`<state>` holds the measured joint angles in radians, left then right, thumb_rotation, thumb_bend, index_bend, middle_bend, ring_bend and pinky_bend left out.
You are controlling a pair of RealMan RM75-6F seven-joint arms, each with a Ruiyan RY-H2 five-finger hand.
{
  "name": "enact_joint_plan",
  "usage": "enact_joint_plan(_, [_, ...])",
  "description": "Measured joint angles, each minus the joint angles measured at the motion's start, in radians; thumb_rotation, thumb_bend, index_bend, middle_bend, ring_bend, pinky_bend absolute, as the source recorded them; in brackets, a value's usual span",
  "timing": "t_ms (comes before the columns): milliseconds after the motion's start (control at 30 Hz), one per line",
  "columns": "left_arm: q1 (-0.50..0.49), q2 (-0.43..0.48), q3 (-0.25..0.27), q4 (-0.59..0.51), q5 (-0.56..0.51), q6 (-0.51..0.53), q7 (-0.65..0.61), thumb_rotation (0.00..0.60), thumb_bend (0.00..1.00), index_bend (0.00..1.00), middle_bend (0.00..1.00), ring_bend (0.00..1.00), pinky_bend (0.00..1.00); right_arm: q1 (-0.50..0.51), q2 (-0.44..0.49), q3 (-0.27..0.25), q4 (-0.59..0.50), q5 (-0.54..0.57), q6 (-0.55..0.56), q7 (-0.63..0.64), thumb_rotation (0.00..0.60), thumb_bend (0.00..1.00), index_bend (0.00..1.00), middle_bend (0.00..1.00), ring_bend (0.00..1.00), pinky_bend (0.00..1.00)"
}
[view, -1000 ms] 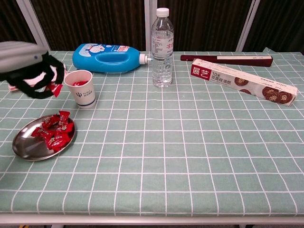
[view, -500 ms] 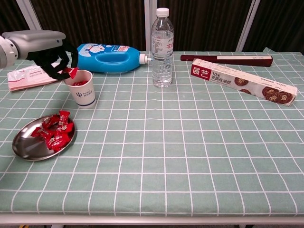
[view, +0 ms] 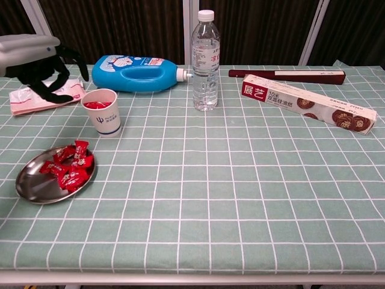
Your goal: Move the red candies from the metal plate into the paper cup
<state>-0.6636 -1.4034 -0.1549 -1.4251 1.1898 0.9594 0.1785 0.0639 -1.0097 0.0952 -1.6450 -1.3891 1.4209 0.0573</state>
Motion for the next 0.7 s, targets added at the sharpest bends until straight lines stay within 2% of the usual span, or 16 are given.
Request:
enact_joint_plan(133, [0.068, 0.034, 0.057, -0.050, 0.055, 0.073, -0.009, 0.600, 0.31, 0.44, 0.82, 0.92, 1.00, 0.002, -0.001, 0.000, -0.001, -0.005, 0.001, -0.001, 0.600, 0.03, 0.00, 0.14, 0.00, 0.34])
enact_joint_plan(300, [0.115, 0.037, 0.134, -0.079, 0.091, 0.093, 0.031, 0.600, 0.31, 0.44, 0.82, 0.92, 1.00, 0.006, -0.001, -0.001, -0.007, -0.013, -0.001, -0.007, 0.600, 0.03, 0.00, 0.14, 0.00, 0.34])
enact_joint_plan(700, [0.153, -0.076, 0.200, -0.024, 0.098, 0.078, 0.182, 0.600, 0.30, 0.46, 0.82, 0.92, 1.00, 0.004, 0.003, -0.002, -0.017, -0.013, 0.004, -0.012, 0.600, 0.03, 0.00, 0.14, 0.00, 0.34])
